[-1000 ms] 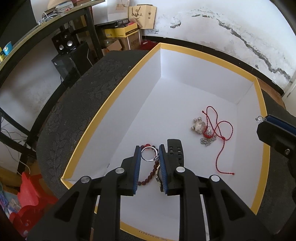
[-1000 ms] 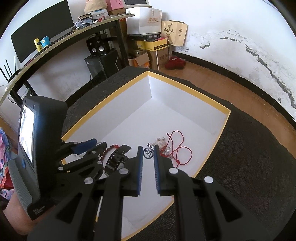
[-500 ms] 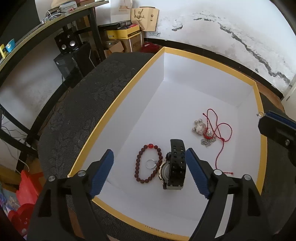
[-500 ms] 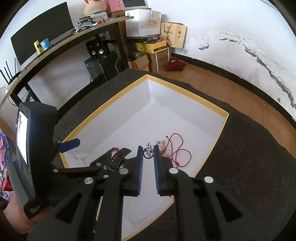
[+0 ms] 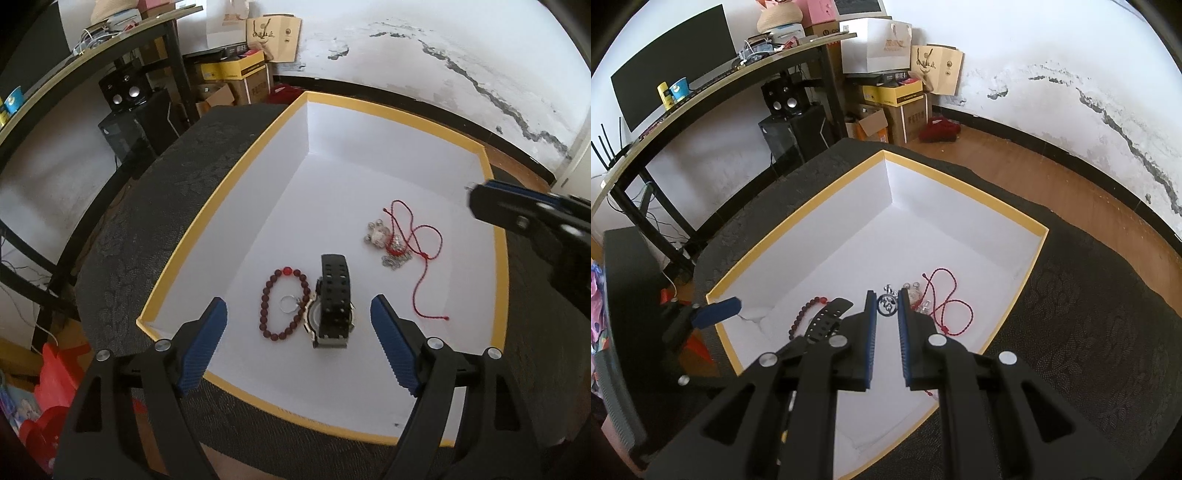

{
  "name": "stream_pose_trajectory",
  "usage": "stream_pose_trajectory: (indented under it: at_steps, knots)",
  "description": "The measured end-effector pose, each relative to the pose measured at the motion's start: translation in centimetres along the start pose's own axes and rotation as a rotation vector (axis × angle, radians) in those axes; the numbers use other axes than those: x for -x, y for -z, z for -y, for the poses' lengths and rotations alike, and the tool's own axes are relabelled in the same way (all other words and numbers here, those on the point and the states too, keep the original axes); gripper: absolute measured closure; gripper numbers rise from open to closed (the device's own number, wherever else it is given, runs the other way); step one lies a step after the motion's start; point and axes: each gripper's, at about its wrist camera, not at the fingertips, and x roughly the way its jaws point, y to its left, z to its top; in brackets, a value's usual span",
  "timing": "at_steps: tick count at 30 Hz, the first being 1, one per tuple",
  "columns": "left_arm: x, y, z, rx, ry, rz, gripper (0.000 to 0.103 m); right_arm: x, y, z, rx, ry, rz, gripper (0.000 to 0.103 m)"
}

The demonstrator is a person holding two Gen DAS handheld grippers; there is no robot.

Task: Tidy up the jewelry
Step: 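Lower the right tool into the box and open it to release the charm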

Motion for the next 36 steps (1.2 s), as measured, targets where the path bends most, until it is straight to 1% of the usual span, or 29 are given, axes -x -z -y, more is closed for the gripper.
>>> stream_pose_trajectory:
  at_steps: [11, 19, 30, 36]
  knots:
    - [1.7, 1.4, -0.1, -0.012, 0.035, 0.006, 0.025, -3.5, 0.1, 0.5, -0.014, 0.017, -0.057, 0.091]
    - [2.0, 2.0, -0.8, -0.007, 0.038, -0.002, 0.025, -5.7, 0.4, 0.4, -0.009, 0.026, -0.095, 0.091]
    - [2.4, 2.2, -1.2, -0.007, 0.039, 0.003, 0.025, -7.4, 0.8, 0.7, -0.010, 0.036, -0.136, 0.091]
    - [2.4, 2.3, -1.2, -0.008, 0.035, 0.001, 0.025, -7.2, 0.5, 0.6, -0.012, 0.028, -0.129, 0.091]
